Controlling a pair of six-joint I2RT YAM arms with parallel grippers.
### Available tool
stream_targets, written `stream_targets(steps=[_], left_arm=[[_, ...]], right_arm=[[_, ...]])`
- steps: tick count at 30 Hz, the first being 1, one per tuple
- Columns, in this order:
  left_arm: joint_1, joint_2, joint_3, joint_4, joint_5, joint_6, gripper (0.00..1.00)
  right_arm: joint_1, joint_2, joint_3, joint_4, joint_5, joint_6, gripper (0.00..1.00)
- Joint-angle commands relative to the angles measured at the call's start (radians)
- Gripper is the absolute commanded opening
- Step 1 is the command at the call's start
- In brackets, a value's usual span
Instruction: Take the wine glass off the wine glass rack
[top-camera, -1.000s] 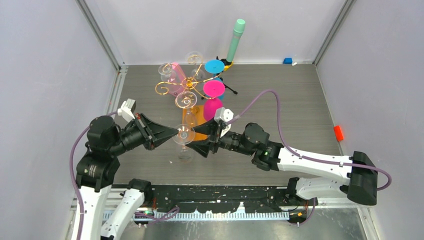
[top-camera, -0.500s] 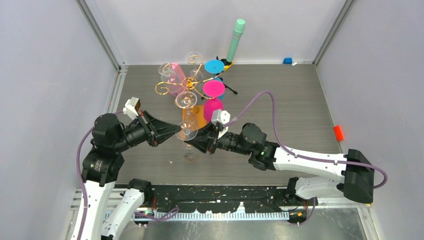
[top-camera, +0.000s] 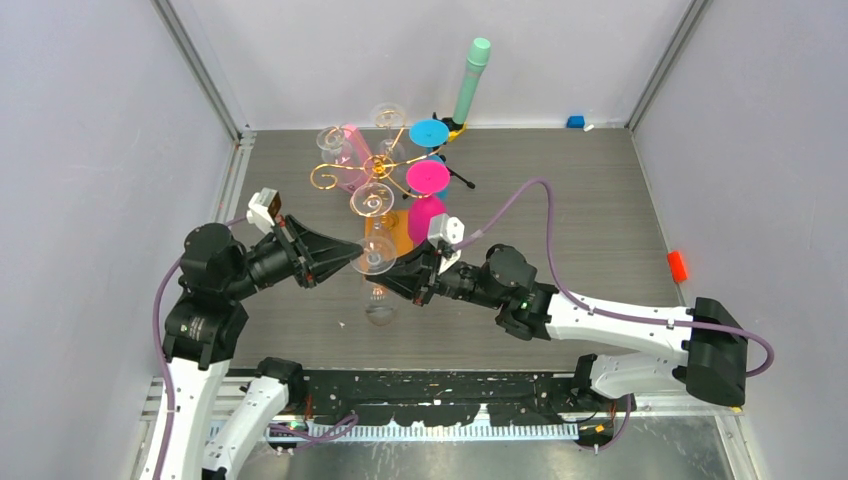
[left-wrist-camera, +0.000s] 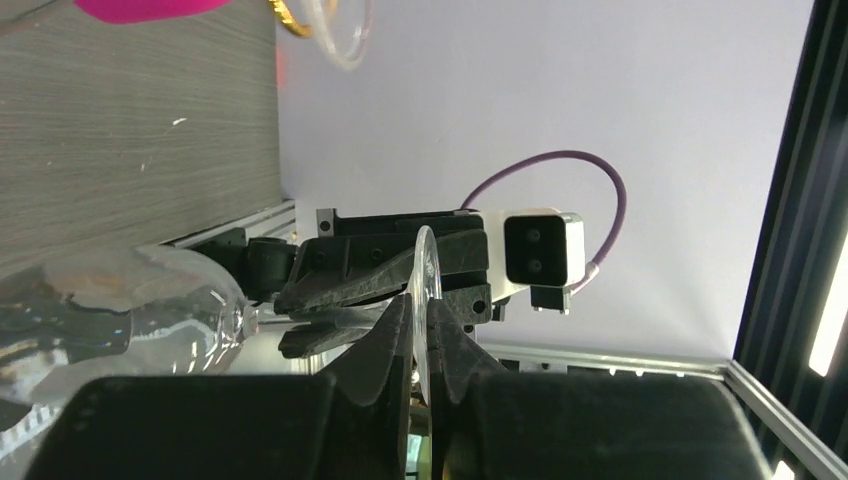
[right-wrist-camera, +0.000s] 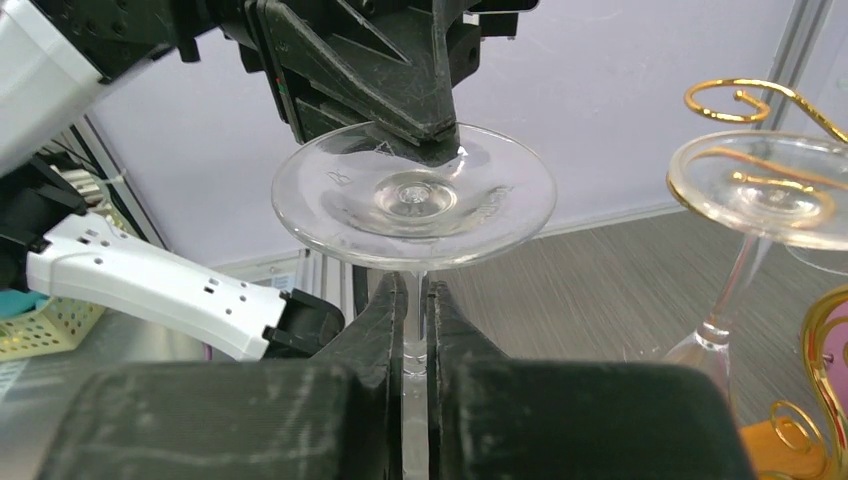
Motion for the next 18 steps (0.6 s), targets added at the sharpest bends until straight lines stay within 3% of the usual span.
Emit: stream_targets(steps=[1, 6, 7, 10, 13, 18], left_arm=[[-0.005, 0.023, 0.07, 0.176, 0.076, 0.017, 0.11], [-0.006, 0.043, 0.074, 0.196, 0.078, 0.068, 0.15], [-0.005, 0.048, 0.068, 0.198, 0.083, 0.076, 0.19], [-0.006, 0.061, 0.046, 0.225, 0.087, 0.082, 0.48], [-0.005, 0.068, 0.036, 0.251, 0.078, 0.094, 0.67], [-0.005, 0.051, 0.05, 0.224, 0.02, 0.177, 0.82]], right_arm=[[0.007, 0.008, 0.054, 0.144, 0.028, 0.071, 0.0], [0.007, 0.019, 0.053, 0.247, 0.109, 0.144, 0.0], [0.007, 0.019, 0.059, 0.251, 0.123, 0.166, 0.0], [0.007, 0.01, 0.062, 0.264, 0.156, 0.216, 0.0], [0.009, 0.007, 0.055, 0.294, 0.258, 0.264, 0.0], [0.008, -0.033, 0.051, 0.275, 0.463, 0.373, 0.0]])
